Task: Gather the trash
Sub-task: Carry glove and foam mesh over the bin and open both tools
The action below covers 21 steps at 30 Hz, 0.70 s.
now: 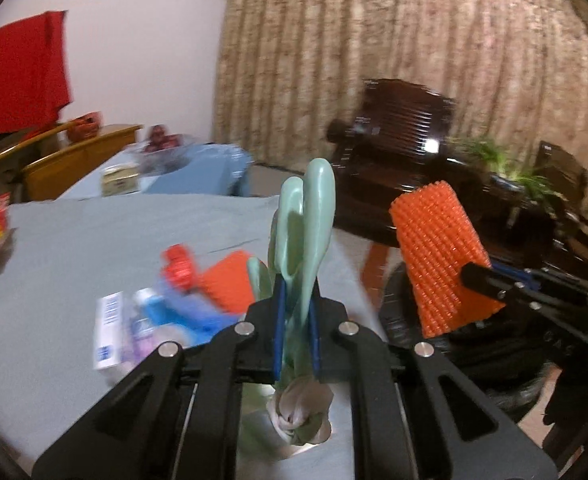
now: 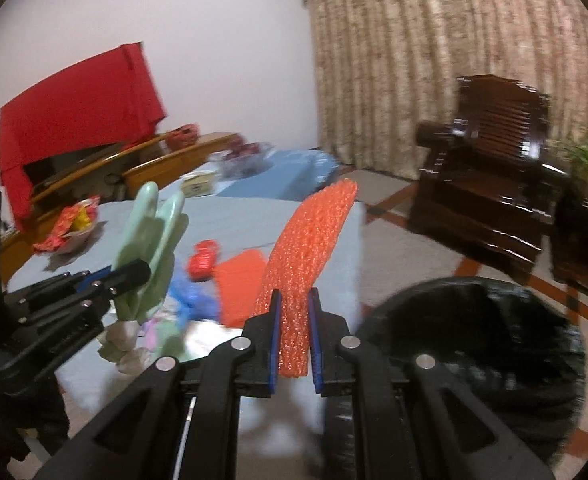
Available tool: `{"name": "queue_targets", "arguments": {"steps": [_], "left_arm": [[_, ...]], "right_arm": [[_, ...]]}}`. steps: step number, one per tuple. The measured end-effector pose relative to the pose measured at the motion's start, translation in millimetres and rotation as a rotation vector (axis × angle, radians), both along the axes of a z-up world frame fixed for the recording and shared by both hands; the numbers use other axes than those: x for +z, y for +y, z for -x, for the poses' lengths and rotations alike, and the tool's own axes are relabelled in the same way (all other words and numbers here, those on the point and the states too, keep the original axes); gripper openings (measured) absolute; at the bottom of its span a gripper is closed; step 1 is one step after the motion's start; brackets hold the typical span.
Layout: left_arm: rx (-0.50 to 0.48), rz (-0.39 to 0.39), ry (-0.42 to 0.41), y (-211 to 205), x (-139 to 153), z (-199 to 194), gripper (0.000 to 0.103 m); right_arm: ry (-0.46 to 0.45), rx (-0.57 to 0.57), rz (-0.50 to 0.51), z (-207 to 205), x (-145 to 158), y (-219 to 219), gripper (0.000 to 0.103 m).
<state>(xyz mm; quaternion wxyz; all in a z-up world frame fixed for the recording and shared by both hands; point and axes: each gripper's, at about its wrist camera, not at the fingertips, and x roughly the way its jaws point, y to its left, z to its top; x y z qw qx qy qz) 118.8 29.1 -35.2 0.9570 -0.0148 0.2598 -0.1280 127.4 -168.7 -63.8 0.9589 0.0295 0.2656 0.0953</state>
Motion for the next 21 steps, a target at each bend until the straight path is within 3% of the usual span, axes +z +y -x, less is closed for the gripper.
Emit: {"name": "queue_targets", "arguments": {"steps": [8, 17, 20, 21], "left_arm": [[-0.200, 0.020, 0.019, -107, -8, -23, 0.009], [-0.326, 0.022, 0.099, -202, -40, -57, 0.012], [-0.342, 0.017, 0.126, -212, -50, -64, 0.024], [-0.345, 0.020, 0.131, -212, -51, -65, 0.041]], "right_arm": [[0.041, -0.212, 0.056, 17, -18, -89, 0.012], [0.098, -0.329, 0.040, 16, -36, -148, 0.015], [0.115, -0.346, 0.045, 18, -43, -155, 0.018], [0.119, -0.350, 0.046, 19, -44, -156, 0.026]]}}
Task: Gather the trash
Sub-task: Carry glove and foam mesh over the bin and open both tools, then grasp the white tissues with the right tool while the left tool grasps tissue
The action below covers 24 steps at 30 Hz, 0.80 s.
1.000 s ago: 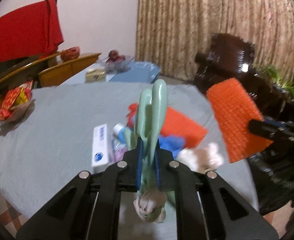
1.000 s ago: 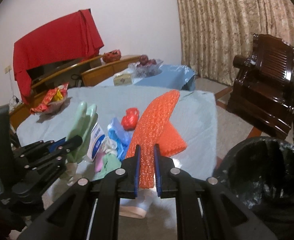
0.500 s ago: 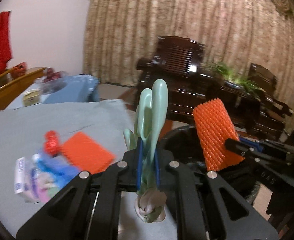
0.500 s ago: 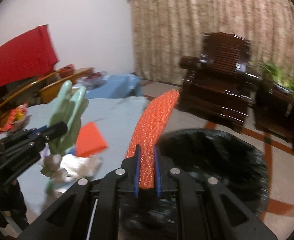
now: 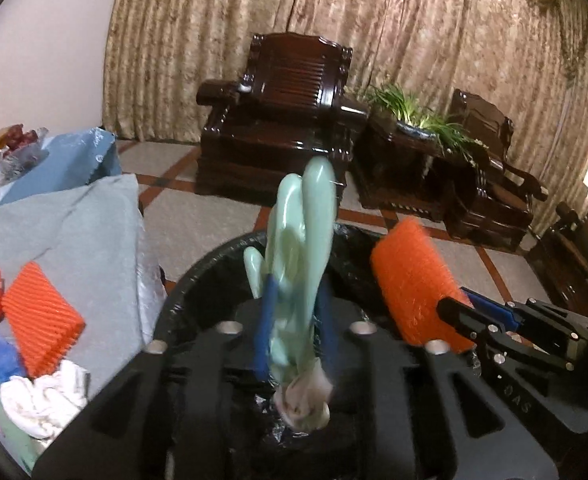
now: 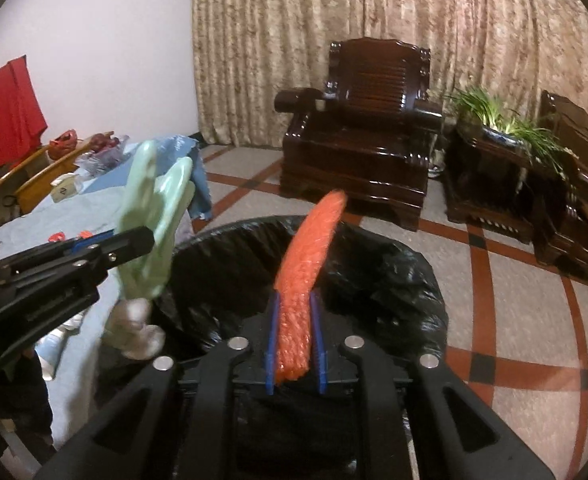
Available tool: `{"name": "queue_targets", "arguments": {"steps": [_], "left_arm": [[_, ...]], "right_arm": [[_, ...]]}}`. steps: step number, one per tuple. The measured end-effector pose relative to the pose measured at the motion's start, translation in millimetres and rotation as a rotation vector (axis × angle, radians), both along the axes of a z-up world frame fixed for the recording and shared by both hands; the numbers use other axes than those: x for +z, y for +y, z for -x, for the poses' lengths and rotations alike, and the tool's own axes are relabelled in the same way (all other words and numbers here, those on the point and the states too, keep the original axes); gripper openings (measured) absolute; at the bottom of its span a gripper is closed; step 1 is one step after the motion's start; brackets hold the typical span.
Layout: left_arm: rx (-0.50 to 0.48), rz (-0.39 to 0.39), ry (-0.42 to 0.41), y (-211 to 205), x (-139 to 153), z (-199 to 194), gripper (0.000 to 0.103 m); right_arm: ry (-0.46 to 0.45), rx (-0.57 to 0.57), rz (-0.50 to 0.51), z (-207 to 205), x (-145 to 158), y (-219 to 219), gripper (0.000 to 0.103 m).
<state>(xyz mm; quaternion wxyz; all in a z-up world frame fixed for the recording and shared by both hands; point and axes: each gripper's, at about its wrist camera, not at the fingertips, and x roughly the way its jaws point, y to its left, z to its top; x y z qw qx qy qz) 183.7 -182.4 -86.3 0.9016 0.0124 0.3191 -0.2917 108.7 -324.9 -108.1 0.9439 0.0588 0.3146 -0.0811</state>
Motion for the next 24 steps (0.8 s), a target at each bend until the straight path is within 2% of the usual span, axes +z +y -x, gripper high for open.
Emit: {"name": "queue_targets", "arguments": {"steps": [1, 3, 5, 7, 10, 13, 24], "left_arm": [[0.008, -0.004, -0.002, 3, -1, 0, 0.046], [0.018, -0.010, -0.014, 10, -2, 1, 0.046], [0.039, -0.008, -0.017, 30, 3, 3, 0.052], [0.070, -0.008, -0.035, 46, 8, 5, 0.066], [0.140, -0.031, -0.079, 74, 18, 12, 0.082], [0.197, -0.047, -0.102, 103, 26, 19, 0.088], [0.468, -0.119, -0.116, 242, 33, 34, 0.089]], "right_arm": [[0.002, -0.006, 0.000, 2, -2, 4, 0.036], [-0.002, -0.013, -0.002, 4, -2, 6, 0.050], [-0.013, -0.017, -0.001, 6, 0, 11, 0.065], [-0.027, -0.012, -0.005, 8, 2, 16, 0.083], [-0.051, 0.014, -0.014, 7, 7, 29, 0.097], [-0.058, 0.054, -0.027, 2, 11, 46, 0.097], [-0.056, 0.274, -0.054, -32, 13, 148, 0.097]]}}
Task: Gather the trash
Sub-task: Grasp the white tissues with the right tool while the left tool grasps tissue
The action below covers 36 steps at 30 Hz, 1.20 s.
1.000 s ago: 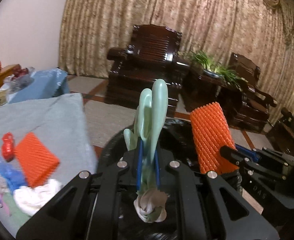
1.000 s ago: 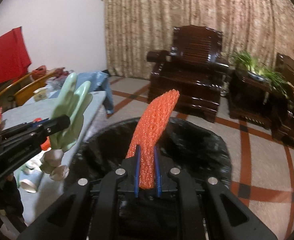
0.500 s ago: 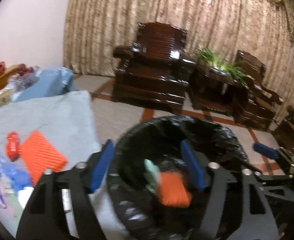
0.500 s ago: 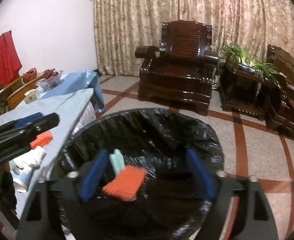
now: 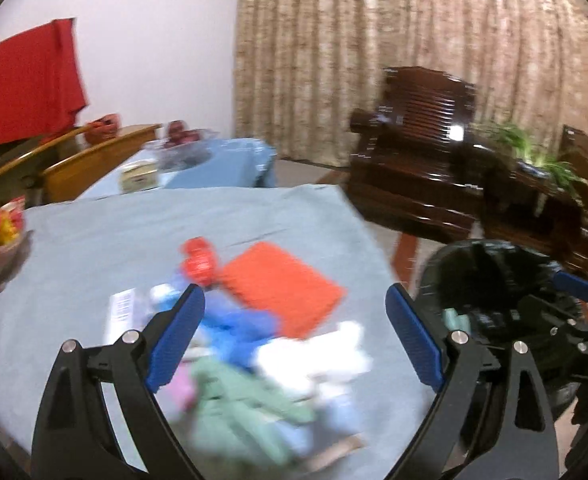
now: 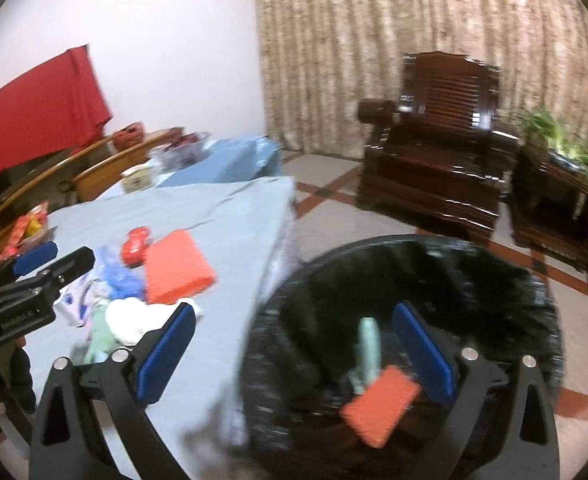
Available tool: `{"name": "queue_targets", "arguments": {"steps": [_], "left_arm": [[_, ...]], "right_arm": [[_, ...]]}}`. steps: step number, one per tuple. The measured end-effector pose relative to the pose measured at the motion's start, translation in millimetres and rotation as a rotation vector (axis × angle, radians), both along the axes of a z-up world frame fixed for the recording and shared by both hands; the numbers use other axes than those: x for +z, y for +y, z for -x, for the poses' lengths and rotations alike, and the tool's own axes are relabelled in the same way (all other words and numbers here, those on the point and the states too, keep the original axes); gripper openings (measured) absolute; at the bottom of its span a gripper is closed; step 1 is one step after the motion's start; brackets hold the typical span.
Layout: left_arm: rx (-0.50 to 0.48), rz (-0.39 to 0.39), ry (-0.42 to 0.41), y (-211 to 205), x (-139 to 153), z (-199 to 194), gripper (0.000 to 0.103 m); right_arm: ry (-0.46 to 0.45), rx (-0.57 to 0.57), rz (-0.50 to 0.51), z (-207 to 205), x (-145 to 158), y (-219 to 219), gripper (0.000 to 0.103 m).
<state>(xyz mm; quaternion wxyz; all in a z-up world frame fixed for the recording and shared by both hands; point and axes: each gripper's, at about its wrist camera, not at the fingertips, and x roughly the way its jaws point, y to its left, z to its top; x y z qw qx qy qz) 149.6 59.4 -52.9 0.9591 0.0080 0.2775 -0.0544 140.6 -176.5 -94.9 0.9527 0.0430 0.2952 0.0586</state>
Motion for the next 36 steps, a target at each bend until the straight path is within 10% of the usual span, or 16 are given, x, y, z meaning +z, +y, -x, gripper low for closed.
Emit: {"name": "queue_targets", "arguments": {"steps": [12, 27, 36], "left_arm": [[0.145, -0.027, 0.043, 73, -21, -2, 0.089], [0.135, -0.025, 0.076, 67, -47, -8, 0.089], [0.128, -0.021, 0.081, 63, -47, -9, 0.089]], "right_arm": [[0.046, 0.182, 0.027, -43, -31, 93, 0.093], [0.210, 0.248, 0.042, -80, -83, 112, 0.074], [0.257, 0.313, -0.007, -81, -87, 115, 0.036]]}}
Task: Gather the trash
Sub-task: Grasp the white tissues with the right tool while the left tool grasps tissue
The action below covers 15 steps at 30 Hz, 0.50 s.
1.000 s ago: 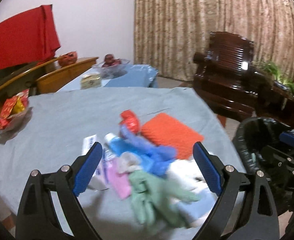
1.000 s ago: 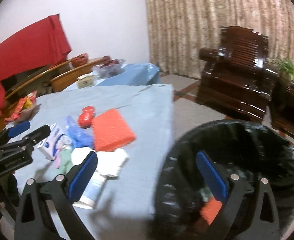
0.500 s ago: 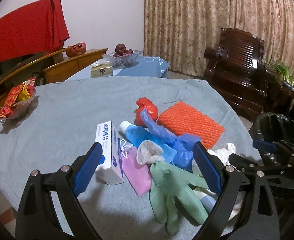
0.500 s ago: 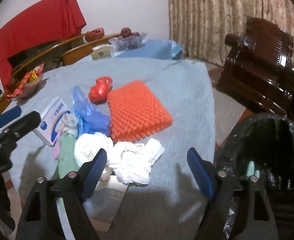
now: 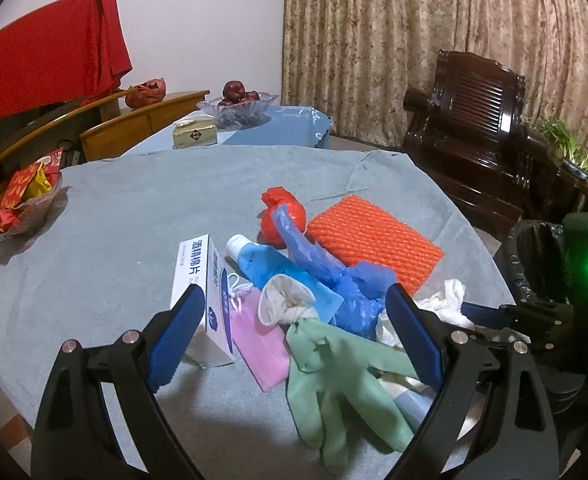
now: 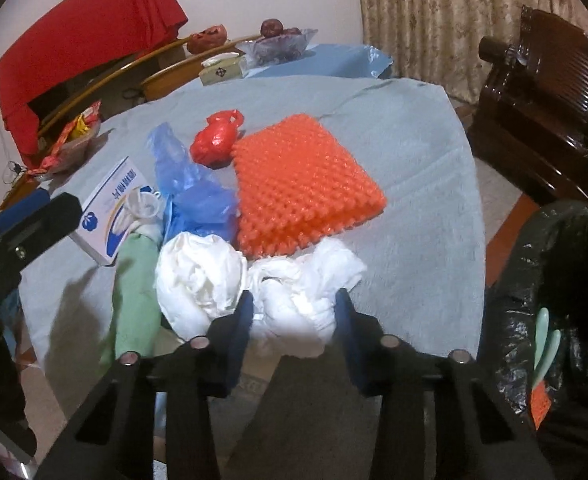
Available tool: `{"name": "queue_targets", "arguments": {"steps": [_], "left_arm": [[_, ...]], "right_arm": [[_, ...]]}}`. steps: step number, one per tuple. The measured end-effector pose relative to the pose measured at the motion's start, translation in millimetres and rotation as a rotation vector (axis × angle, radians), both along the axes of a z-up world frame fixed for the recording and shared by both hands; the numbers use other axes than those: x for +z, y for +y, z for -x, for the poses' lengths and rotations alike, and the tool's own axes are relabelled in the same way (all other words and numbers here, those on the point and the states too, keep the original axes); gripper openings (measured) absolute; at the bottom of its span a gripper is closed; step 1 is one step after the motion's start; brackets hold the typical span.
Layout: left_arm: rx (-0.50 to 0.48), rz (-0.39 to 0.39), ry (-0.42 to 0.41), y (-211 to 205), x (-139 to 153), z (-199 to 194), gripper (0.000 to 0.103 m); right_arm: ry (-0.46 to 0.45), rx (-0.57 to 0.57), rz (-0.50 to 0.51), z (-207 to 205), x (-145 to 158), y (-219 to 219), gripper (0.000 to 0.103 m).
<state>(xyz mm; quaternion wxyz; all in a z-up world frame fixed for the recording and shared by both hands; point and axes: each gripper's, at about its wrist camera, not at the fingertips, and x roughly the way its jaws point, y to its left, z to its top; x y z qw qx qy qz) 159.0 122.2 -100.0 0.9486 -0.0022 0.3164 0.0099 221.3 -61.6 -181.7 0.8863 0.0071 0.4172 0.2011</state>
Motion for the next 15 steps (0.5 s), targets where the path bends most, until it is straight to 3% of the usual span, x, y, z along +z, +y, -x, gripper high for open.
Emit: {"name": "queue_targets", "arguments": {"steps": [8, 15], "left_arm": [[-0.064, 0.019, -0.006, -27, 4, 3, 0.077], [-0.121, 0.022, 0.017, -61, -11, 1, 0.064]], "right_arm": [[-0.074, -0.081, -0.032, 13, 31, -31, 0.036], [-0.124, -0.120, -0.026, 25, 50, -58, 0.036]]}}
